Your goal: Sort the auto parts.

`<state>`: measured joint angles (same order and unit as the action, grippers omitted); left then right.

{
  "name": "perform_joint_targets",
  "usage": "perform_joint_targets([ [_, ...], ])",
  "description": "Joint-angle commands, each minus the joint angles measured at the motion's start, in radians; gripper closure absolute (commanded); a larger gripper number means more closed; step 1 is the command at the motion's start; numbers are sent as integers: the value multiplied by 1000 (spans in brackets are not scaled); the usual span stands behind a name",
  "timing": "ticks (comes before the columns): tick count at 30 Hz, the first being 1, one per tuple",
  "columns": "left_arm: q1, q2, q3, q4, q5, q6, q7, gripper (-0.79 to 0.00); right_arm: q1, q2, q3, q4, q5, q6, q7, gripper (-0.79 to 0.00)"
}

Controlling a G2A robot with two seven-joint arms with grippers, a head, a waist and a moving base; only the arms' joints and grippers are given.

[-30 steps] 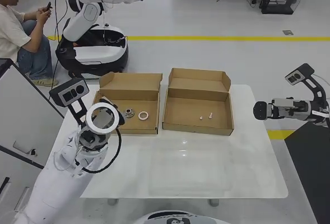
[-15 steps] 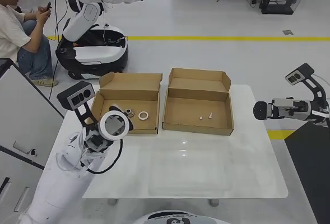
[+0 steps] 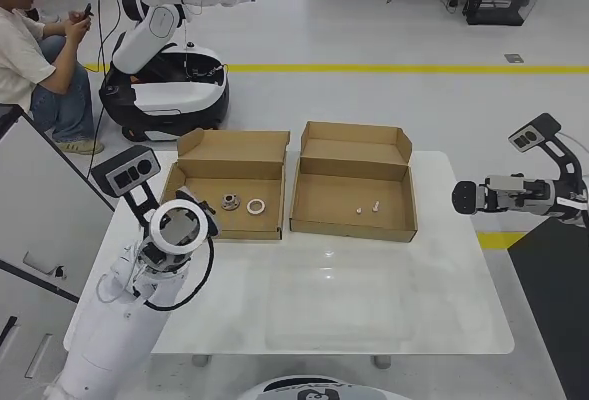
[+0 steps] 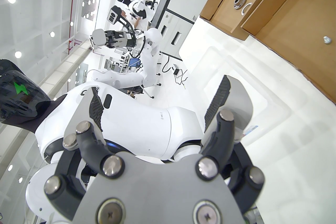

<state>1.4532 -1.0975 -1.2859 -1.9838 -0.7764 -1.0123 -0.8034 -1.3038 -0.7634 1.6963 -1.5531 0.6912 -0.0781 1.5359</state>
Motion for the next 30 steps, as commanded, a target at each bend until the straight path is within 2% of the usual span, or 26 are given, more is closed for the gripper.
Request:
perform_joint_targets([
  [1,2,-5,-4,7,31,0,-4,0,0,0,0,0,0,0,0,-785],
  [5,0,-2,9,26,183,3,-8,0,0,0,0,0,0,0,0,-785],
  [8,0,3,18,30,232,0,-4,0,0,0,0,0,0,0,0,-785],
  [14,1,2,19,20,160,0,-3,0,0,0,0,0,0,0,0,-785],
  [21,11,-16,0,-3,5,0,-4,0,0,0,0,0,0,0,0,-785],
  [30,19,-32,-18,-13,-6,0,-4,0,0,0,0,0,0,0,0,-785],
])
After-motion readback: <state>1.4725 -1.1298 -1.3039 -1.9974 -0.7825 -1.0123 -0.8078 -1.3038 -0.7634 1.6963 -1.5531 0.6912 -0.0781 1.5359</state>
